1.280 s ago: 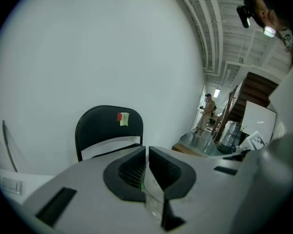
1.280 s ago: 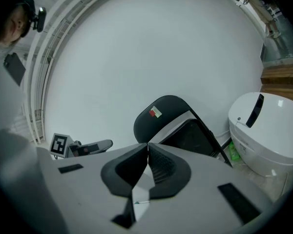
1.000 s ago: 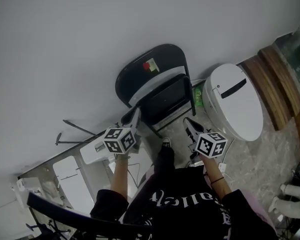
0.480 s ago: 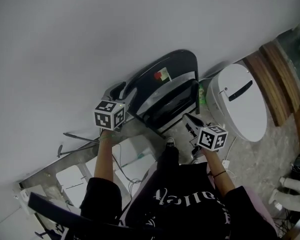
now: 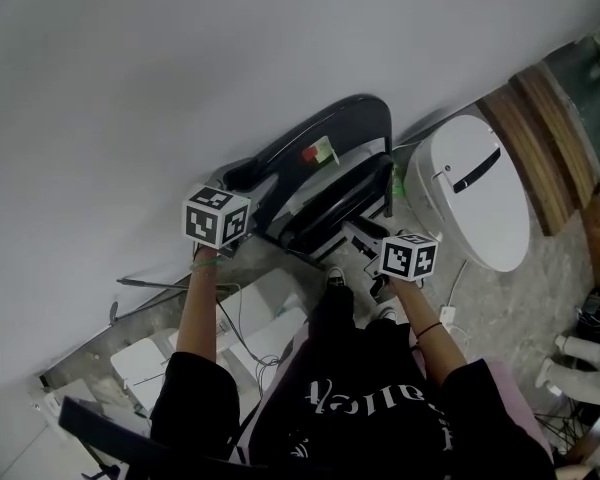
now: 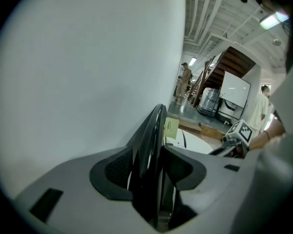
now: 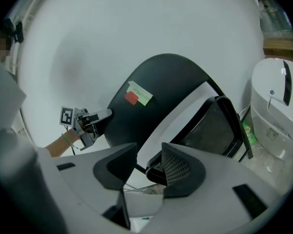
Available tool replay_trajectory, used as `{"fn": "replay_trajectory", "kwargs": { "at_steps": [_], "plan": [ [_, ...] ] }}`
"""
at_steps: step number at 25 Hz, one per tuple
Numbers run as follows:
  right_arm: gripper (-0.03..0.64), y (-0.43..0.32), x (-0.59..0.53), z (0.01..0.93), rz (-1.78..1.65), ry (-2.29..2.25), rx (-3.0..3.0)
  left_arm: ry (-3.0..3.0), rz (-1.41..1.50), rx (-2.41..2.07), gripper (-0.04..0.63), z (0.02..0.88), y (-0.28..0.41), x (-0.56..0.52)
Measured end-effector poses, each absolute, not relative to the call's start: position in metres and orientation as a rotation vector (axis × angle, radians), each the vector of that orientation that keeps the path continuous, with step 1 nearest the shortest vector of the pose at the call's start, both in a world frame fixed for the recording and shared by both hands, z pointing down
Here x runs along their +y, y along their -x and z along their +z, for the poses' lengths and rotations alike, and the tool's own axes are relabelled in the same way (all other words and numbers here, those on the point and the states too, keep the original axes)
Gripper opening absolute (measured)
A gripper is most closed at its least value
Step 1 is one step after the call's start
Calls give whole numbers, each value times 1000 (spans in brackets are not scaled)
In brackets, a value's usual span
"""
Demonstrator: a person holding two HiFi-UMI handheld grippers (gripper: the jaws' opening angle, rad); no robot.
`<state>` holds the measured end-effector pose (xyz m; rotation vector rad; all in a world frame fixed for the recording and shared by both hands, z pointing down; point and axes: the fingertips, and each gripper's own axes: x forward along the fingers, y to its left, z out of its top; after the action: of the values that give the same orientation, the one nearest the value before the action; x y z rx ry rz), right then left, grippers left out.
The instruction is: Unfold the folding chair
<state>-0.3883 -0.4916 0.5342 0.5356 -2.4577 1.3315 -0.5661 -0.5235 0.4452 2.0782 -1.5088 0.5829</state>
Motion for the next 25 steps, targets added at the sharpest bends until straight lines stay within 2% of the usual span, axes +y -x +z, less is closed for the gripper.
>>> {"fn": "replay_trajectory", "kwargs": {
  "at_steps": [8,10,15,23,24,25],
  "plan": [
    [193,414,-520,584,1545,-628,-2318,-2102,766,-1370,187,466,547,-530],
    [196,419,-531,602,1596,-677,-2270,-2091,790,-1354,162,469,547,-531],
    [196,430,-550,646,1661,-755,-2184,-2091,766,-1291,138,472,547,-531],
    [190,453,-571,659,1776,-811,-2123,-2100,760,-1276,129,471,547,-531],
    [145,452,-571,663,1768,-821,-2109,-2099,760,-1275,130,472,547,-531],
    [140,451,-572,665,1765,-822,-2108,-2098,760,-1274,129,473,547,-531]
  ]
}}
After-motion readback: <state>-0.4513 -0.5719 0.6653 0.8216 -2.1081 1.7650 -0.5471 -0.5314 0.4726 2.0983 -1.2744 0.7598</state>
